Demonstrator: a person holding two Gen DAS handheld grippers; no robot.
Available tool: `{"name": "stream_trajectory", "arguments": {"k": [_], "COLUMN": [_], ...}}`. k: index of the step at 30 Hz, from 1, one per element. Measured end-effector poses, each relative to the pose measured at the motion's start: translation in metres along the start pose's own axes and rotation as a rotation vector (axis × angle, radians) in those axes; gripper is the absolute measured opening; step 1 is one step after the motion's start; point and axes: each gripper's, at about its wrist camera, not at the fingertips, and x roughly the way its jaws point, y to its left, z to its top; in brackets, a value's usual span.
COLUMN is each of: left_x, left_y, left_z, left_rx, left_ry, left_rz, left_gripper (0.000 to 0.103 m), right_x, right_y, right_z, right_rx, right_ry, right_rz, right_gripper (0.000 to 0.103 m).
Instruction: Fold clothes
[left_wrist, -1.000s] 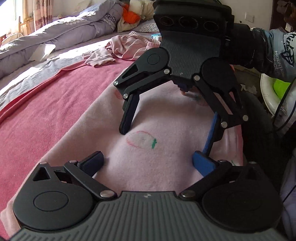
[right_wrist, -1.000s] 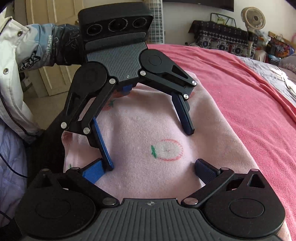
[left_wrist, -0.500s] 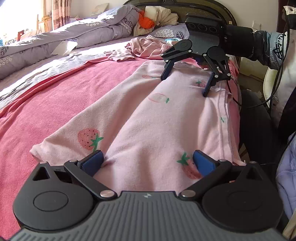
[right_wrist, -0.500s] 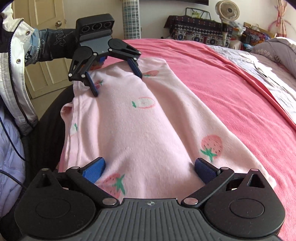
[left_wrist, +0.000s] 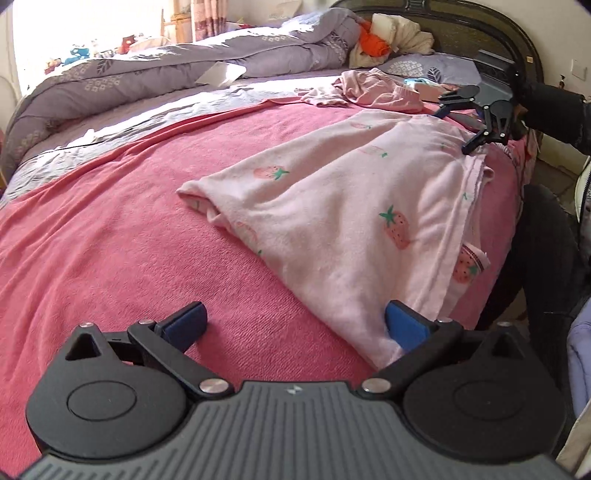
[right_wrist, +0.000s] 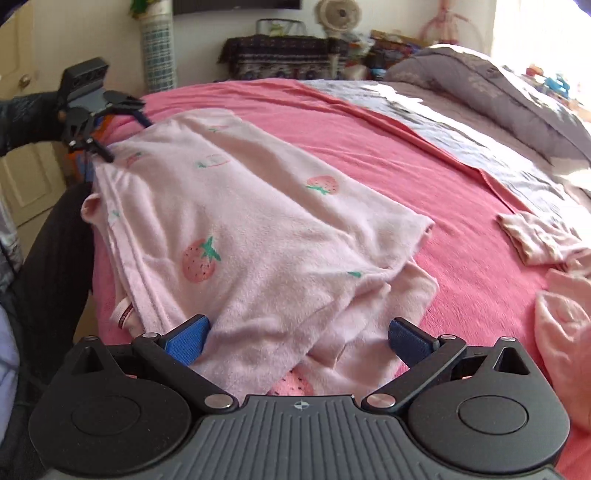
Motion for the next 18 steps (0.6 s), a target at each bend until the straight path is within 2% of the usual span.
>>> {"name": "stream_trajectory", "arguments": {"k": [2,3,4,6,8,9,11,14,15,18], "left_x": [-0.011,-0.015,-0.018,-0.019,-0.013,-0.008,0.000,0.018,0.026,0.057], "left_y": [-0.004,-0.007,-0.008,-0.009,-0.008,-0.009,-0.018,-0.045,-0.056,-0.090], "left_z": [0.001,0.007,0.015,0.036,0.060,0.072,0.090,0.115,0.124,0.149], "left_rx": [-0.018,-0.039,-0.093,-0.255,-0.471,-0.570,-0.691,-0.653,-0.615,-0.446], "left_ry": [-0.020,-0.044,-0.066,-0.084,-0.049,-0.023,-0.007,0.029,0.056,0.152], "left_rz": [0.075,0.143,0.214,0.323,0.351,0.345,0.288,0.202,0.198,0.260], "left_gripper": [0.103,0.103,0.103,0.103,0.103,0.103,0.103,0.103,0.103,0.103], "right_x": [-0.008,-0.011,-0.015,-0.022,-0.029,-0.029,-0.020,0.007,0.014,0.033], "right_y": [0.017,0.025,0.036,0.070,0.100,0.113,0.135,0.163,0.172,0.196], "right_z": [-0.007,-0.010,-0.012,-0.013,-0.015,-0.014,-0.007,0.009,0.014,0.026], "right_rx": [0.100,0.150,0.183,0.252,0.342,0.399,0.505,0.538,0.518,0.412], "right_ry": [-0.037,-0.055,-0.083,-0.228,-0.402,-0.480,-0.559,-0.495,-0.476,-0.452], "right_rz": [-0.124,-0.186,-0.243,-0.344,-0.350,-0.318,-0.264,-0.277,-0.308,-0.449], "right_gripper": [0.103,0.103,0.103,0.103,0.103,0.103,0.103,0.103,0.103,0.103]}}
